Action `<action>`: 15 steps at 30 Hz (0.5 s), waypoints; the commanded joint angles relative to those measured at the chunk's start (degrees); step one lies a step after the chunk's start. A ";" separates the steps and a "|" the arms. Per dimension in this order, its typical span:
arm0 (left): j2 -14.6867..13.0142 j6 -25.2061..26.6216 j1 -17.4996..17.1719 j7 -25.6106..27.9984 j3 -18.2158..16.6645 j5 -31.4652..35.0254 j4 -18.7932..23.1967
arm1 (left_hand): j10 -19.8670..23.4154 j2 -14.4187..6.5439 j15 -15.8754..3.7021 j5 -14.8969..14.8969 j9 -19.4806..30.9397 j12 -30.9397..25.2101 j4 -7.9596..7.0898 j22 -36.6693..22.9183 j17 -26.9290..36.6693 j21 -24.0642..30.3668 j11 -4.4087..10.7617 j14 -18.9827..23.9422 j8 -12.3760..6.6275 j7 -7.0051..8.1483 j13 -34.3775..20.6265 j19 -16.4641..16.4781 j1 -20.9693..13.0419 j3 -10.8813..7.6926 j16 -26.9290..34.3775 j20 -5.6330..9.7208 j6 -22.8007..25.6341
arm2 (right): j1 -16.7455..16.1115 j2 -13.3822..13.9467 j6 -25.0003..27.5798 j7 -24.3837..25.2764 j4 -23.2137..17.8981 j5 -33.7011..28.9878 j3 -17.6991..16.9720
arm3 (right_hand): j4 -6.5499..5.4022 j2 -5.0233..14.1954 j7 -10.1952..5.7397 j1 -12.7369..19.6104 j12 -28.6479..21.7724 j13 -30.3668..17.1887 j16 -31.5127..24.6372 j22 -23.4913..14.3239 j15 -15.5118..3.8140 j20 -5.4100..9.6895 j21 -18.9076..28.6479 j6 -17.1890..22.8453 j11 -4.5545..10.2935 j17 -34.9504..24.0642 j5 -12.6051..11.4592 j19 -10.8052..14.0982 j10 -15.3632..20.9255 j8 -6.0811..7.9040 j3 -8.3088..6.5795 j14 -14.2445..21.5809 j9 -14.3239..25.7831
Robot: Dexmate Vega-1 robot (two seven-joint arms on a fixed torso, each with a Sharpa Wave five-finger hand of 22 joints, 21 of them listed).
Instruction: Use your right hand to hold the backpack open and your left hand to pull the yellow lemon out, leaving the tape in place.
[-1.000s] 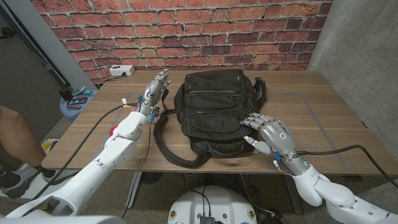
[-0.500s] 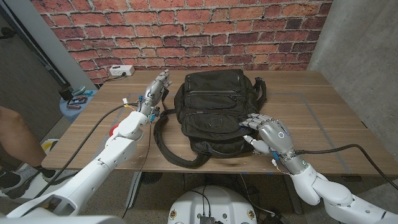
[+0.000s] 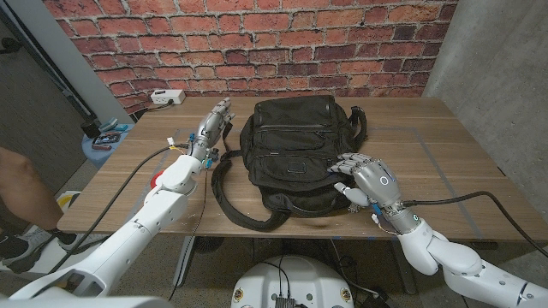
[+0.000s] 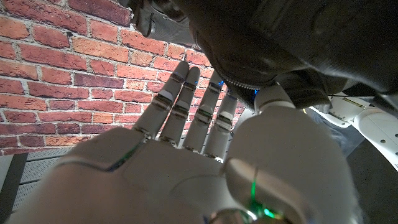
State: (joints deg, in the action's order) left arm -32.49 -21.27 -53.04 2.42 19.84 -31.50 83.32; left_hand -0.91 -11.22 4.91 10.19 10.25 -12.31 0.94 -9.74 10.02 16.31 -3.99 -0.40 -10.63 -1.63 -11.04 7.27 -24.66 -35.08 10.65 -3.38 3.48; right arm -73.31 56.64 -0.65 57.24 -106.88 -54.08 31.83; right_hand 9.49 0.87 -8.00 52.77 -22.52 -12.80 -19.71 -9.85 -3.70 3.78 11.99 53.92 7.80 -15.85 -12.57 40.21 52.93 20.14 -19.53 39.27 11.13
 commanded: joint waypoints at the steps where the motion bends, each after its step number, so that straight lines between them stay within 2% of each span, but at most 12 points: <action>1: 0.02 -0.07 -0.65 0.25 -0.43 -0.74 -0.14 | 0.34 0.01 0.26 0.34 0.16 -0.27 -0.26 -0.32 0.06 -0.07 -0.15 0.25 -0.43 0.15 -0.22 0.46 -0.59 -0.19 0.14 0.03 0.51 | 0.63 0.68 -1.44 -1.36 -1.43 0.57 -0.93 | 0.08 0.60 -0.35 1.61 -0.93 -0.34 -0.65 -0.17 -9.58 4.75 0.01 1.93 0.02 -0.49 0.08 0.67 2.14 0.79 -0.31 1.43 0.35; 8: -0.12 -0.03 -0.68 -0.26 -0.49 -1.13 -0.37 | 0.32 0.00 0.25 0.35 0.17 -0.24 -0.32 -0.32 0.06 -0.19 -0.18 0.24 -0.38 0.21 -0.22 0.51 -0.64 -0.25 0.12 0.00 0.56 | 0.77 -0.07 -2.78 -1.95 -1.79 2.00 -1.35 | 0.28 1.91 -0.87 4.09 -2.02 -0.93 -1.16 -0.21 -9.80 5.17 0.04 4.75 0.65 -0.88 0.40 0.91 4.38 1.85 -0.66 3.20 0.54; 15: -0.14 -0.21 -0.44 -0.98 -0.53 -1.52 -0.98 | 0.27 -0.01 0.28 0.35 0.17 -0.19 -0.40 -0.33 0.07 -0.33 -0.07 0.20 -0.33 0.15 -0.22 0.46 -0.66 -0.28 0.10 -0.02 0.56 | 1.31 -1.12 -4.04 -2.57 -1.68 2.77 -1.44 | 0.31 2.34 -1.07 5.61 -2.76 -1.28 -1.64 -0.24 -9.87 5.48 0.13 6.24 0.94 -1.24 0.82 1.26 5.96 2.44 -0.52 4.79 0.61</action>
State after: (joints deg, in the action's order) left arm -32.53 -21.35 -53.57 2.33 19.45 -32.43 82.99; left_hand -0.92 -11.22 4.91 10.19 10.25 -12.31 0.78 -9.90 10.01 16.08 -3.99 -0.41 -10.63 -1.63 -11.04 7.27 -24.66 -35.24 10.65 -3.37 3.48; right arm -72.63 56.72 -2.86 55.59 -108.37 -52.68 30.78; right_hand 9.73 2.99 -8.70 57.45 -24.80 -13.73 -21.03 -10.02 -4.49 3.90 11.99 58.88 8.74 -16.92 -11.85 40.71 58.11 22.07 -19.76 43.33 11.62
